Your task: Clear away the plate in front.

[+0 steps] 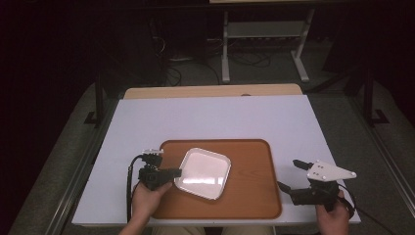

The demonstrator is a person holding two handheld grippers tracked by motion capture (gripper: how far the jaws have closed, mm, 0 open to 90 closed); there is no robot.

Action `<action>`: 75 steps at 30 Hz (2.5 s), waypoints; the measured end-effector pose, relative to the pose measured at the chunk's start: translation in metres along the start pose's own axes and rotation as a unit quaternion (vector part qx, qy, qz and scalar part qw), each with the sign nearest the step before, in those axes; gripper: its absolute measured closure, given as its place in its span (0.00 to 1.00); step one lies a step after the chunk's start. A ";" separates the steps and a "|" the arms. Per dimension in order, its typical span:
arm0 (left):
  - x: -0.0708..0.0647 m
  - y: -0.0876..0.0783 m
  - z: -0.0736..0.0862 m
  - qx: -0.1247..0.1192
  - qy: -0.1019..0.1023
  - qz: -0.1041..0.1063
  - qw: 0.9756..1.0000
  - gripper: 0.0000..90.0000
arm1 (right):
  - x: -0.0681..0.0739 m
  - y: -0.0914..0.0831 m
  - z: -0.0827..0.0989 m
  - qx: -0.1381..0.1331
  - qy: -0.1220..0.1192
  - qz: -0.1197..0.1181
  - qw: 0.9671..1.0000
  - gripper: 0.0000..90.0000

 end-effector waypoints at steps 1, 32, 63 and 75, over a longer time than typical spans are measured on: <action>-0.001 -0.001 0.001 0.001 -0.002 0.006 1.000 0.86 | 0.000 0.000 0.000 0.000 0.000 0.000 1.000 0.14; -0.022 0.001 0.031 0.023 -0.005 0.067 0.997 0.75 | 0.000 -0.001 -0.001 0.001 -0.005 0.005 1.000 0.14; -0.024 -0.007 0.014 -0.001 0.101 0.048 0.994 0.66 | -0.006 0.000 0.003 -0.013 0.029 0.004 0.999 0.14; -0.020 -0.018 0.010 -0.038 0.148 0.057 0.987 0.59 | -0.007 0.002 0.003 -0.010 0.035 -0.001 0.999 0.14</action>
Point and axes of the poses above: each handheld gripper's, and its own axes: y roughly forward along the jaws, z roughly out of its underside, x roughly to its left, the point moved 3 cm from there along y, roughly forward along the jaws, and after that the axes turned 11 degrees about z, right-handed, at the moved point
